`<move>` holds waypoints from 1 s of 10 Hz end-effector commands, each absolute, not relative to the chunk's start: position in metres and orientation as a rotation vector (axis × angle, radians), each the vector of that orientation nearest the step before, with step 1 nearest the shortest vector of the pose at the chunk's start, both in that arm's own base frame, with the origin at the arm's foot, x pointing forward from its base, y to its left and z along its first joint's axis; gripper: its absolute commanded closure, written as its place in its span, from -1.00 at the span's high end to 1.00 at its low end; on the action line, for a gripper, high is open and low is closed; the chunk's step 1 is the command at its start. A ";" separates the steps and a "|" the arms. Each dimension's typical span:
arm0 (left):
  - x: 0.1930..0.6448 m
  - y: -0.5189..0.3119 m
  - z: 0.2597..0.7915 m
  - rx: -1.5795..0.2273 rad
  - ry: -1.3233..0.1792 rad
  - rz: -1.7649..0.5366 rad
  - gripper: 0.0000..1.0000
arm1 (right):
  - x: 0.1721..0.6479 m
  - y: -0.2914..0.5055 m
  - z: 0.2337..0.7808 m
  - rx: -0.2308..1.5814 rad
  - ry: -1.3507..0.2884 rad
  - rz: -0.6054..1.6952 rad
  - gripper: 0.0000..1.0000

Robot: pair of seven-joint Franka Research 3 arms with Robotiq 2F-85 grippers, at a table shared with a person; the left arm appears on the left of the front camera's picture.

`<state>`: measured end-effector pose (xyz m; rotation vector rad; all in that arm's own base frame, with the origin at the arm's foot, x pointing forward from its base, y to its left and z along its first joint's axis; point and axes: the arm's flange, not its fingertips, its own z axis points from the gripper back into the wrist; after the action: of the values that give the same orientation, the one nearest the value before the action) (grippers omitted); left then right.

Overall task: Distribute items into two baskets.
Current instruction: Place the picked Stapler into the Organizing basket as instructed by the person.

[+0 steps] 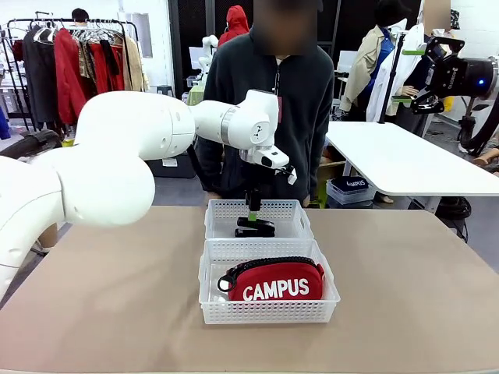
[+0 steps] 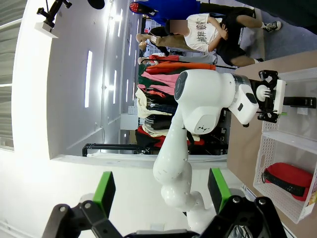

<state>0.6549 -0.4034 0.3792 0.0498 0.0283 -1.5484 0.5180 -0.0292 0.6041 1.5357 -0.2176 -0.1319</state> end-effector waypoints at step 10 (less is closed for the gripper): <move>0.654 -0.404 0.384 0.050 0.025 -1.558 1.00 | 0.517 -0.027 0.606 1.537 -0.218 -0.128 1.00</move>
<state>0.6538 -0.4047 0.3813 0.0459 0.0273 -1.5583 0.5180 -0.0292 0.6041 1.5357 -0.2176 -0.1319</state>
